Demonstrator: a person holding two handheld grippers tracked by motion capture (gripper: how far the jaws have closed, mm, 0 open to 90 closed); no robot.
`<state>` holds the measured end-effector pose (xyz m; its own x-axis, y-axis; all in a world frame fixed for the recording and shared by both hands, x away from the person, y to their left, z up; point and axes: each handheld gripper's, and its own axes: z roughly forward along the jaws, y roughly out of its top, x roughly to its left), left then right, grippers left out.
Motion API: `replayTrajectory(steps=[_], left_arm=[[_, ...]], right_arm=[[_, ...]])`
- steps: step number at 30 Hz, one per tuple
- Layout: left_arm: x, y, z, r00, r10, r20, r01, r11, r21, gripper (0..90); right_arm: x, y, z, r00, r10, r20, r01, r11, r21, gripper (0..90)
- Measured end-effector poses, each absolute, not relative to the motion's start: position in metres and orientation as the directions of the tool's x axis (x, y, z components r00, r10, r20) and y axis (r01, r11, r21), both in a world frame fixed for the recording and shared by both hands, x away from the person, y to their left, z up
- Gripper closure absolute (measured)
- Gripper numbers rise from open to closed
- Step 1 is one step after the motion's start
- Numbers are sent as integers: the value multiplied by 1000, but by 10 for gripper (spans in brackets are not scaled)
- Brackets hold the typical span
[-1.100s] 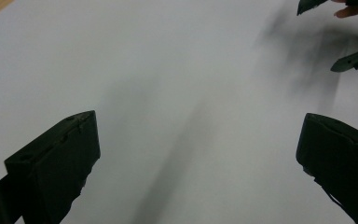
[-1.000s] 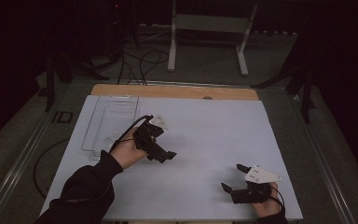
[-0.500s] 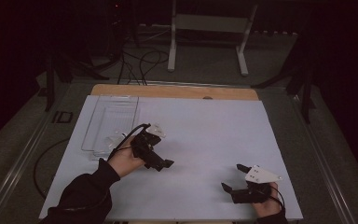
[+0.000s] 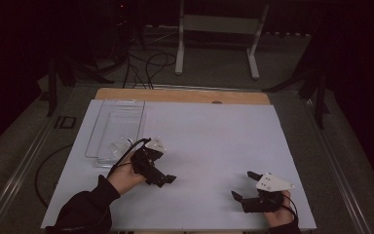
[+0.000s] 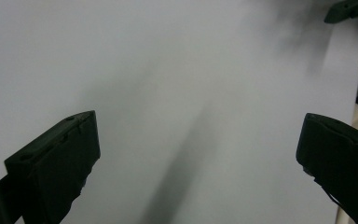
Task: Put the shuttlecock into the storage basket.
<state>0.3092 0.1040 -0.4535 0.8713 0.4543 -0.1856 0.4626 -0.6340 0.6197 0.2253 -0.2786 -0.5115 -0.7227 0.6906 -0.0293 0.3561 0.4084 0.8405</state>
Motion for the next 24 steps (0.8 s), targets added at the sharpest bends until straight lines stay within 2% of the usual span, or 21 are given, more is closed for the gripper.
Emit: replayTrajectory(steps=[24], left_arm=[[280,135,-486,849,479,-223,507,-618,600,3]], right_arm=[[225,-277,-512,-723,690,-33,356,413,838,98]])
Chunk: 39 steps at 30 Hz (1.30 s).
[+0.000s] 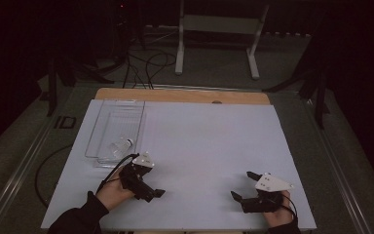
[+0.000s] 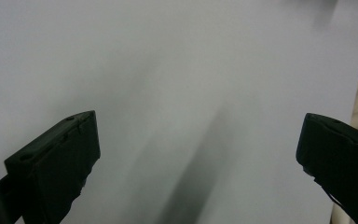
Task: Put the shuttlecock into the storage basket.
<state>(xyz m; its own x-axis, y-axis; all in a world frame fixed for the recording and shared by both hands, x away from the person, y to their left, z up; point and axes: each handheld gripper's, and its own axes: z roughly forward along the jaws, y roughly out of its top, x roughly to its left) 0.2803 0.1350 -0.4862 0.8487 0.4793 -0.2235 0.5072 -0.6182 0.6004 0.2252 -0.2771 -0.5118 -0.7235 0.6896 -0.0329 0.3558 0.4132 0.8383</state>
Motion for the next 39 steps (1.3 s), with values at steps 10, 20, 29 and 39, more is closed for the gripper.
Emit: replayTrajectory(steps=[10,20,29,39], left_arm=[[270,146,-497,834,499,-237,534,-619,576,3],[261,159,-504,816,520,-251,554,-584,593,3],[253,172,-511,789,561,-251,578,-537,614,3],[250,185,-520,752,606,-259,612,-496,616,3]], right_arm=[[225,-277,-512,-723,690,-32,357,413,838,98],[225,-277,-511,-723,690,-38,352,415,839,98],[225,-277,-511,-723,690,-35,357,416,837,98],[225,-277,-512,-724,689,-36,359,421,833,98]])
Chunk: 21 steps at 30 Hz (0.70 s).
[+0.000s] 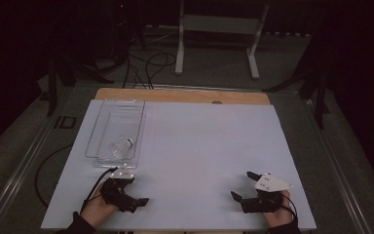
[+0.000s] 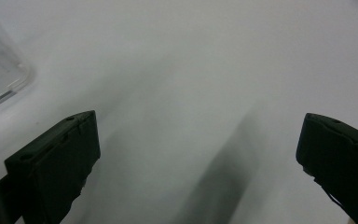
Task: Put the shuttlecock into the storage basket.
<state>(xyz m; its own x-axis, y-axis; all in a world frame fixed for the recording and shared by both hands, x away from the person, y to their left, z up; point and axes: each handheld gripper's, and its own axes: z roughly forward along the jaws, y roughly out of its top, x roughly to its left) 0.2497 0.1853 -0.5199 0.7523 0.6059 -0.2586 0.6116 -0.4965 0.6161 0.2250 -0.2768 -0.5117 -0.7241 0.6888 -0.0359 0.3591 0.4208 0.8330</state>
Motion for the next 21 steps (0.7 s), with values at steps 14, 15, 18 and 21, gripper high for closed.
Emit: replayTrajectory(steps=[14,15,18,21], left_arm=[[250,197,-525,711,655,-255,623,-420,660,3],[249,197,-526,714,653,-253,619,-419,664,3],[249,196,-527,727,639,-253,601,-413,684,3],[249,195,-528,737,625,-258,592,-412,693,3]], right_arm=[[225,-277,-512,-725,688,-36,360,423,832,98],[225,-277,-512,-725,687,-36,360,423,831,98],[225,-277,-513,-723,690,-31,365,420,831,98],[226,-277,-513,-724,689,-30,365,420,831,98]])
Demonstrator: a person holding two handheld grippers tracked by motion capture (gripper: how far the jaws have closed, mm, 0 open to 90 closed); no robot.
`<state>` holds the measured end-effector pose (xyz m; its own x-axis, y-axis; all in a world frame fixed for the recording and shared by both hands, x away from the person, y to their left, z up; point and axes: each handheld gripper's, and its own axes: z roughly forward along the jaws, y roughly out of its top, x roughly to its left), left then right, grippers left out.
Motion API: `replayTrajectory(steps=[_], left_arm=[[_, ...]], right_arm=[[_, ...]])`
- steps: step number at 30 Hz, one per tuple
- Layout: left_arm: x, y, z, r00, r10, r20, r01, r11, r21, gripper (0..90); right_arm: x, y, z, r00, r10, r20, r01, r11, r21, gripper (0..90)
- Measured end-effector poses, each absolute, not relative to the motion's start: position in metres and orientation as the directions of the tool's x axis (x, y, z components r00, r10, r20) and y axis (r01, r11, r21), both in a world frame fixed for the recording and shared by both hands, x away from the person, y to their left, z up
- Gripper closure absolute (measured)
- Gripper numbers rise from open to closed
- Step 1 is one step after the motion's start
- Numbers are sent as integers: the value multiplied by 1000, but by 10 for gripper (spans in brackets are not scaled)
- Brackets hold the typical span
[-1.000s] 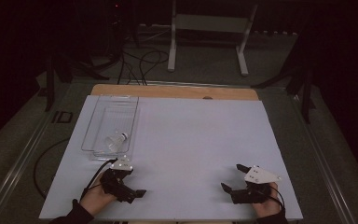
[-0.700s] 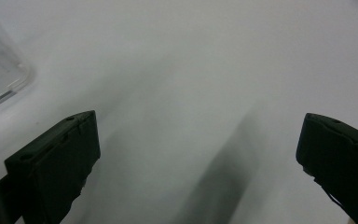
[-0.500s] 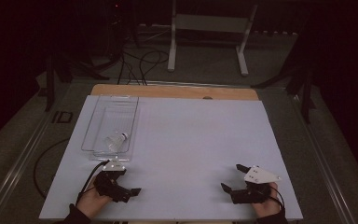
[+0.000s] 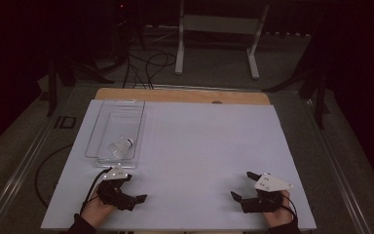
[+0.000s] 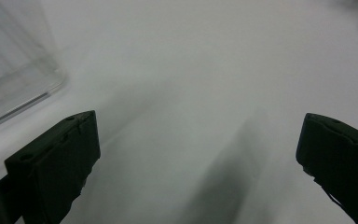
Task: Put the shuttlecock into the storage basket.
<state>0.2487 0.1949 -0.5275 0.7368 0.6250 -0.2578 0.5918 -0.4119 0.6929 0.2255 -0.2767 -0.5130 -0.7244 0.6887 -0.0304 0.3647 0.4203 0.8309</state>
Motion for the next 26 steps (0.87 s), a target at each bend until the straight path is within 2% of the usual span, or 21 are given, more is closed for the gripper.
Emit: replayTrajectory(steps=[7,14,26], left_arm=[[249,191,-527,757,608,-238,557,-411,722,3],[247,188,-529,784,594,-179,497,-429,755,4],[246,188,-530,789,588,-178,492,-431,757,4]], right_arm=[[226,-277,-514,-727,686,-33,363,424,829,98],[225,-276,-513,-729,684,-34,363,428,828,98],[225,-277,-514,-729,684,-33,361,425,830,98]])
